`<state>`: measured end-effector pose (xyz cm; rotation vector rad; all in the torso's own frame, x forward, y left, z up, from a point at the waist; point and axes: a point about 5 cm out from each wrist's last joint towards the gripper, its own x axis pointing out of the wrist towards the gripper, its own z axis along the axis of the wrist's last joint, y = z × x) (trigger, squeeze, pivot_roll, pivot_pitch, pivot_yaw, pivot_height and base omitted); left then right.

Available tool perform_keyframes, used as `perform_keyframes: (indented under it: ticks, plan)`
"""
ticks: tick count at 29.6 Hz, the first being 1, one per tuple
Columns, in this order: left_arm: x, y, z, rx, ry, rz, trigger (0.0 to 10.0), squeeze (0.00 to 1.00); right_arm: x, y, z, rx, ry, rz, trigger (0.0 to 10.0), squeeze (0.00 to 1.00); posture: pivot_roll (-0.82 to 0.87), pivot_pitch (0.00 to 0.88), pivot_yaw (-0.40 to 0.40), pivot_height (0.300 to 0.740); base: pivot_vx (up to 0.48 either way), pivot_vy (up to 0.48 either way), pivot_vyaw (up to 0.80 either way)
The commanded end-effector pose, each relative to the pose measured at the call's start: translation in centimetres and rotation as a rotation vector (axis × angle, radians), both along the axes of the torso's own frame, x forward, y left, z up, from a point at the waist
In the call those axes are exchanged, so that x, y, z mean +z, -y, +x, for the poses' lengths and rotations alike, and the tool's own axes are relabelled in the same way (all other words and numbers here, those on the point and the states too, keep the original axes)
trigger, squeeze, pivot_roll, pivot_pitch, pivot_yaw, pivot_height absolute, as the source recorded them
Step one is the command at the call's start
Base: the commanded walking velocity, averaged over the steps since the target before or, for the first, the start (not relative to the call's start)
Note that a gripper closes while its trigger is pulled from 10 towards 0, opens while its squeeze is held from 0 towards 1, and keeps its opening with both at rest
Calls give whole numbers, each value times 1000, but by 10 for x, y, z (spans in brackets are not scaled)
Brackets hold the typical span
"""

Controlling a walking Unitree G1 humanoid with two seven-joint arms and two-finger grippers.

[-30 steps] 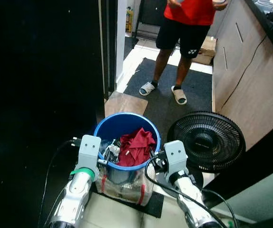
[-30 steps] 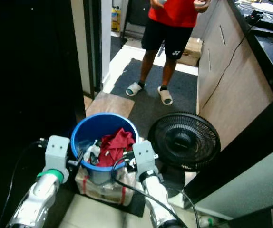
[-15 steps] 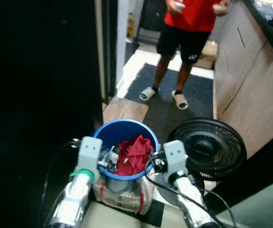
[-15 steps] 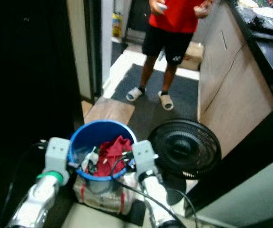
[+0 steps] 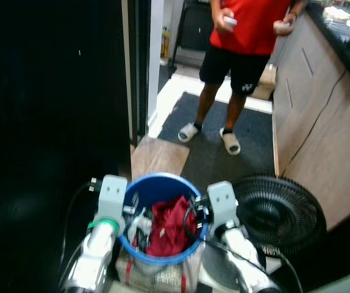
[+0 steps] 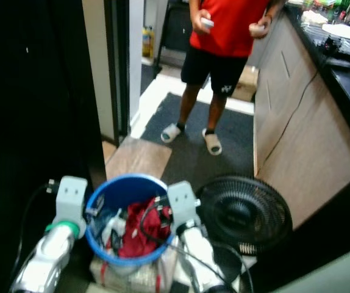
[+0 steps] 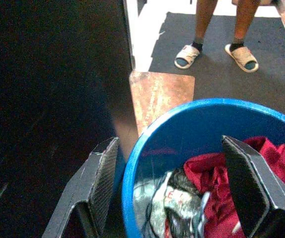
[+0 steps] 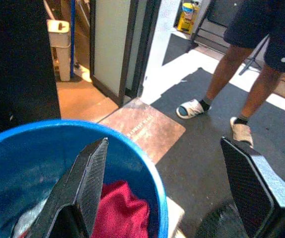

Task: Clothes washing

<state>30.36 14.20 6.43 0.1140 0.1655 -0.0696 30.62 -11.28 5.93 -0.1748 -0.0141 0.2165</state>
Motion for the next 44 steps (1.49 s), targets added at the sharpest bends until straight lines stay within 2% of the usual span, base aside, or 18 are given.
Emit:
perform_keyframes:
  ticks: [1, 18, 24, 33, 44]
  plan:
    - [-6, 4, -2, -6, -27, -3, 10000, 0, -4, 4, -2, -11, -16, -5, 10000, 0, 60, 0, -8, 740, 330, 0, 0]
    - [-14, 6, -4, -19, -68, -4, 10000, 0, -8, 5, -5, -20, -28, -8, 10000, 0, 58, 6, 2, 740, 0, 0, 0]
    - [-27, 19, -11, -114, -121, -7, 10000, 0, -9, 8, -6, -39, -30, -7, 10000, 0, 54, 10, 5, 740, 0, 0, 0]
    - [-28, 34, -10, -153, -123, -14, 10000, 0, -8, 14, -5, -65, -25, -9, 10000, 0, 45, 13, 6, 740, 0, 0, 0]
    - [-25, 48, -8, -187, -112, -23, 10000, 0, -2, 15, -4, -68, 1, -3, 10000, 0, 39, 15, 7, 716, 0, 0, 0]
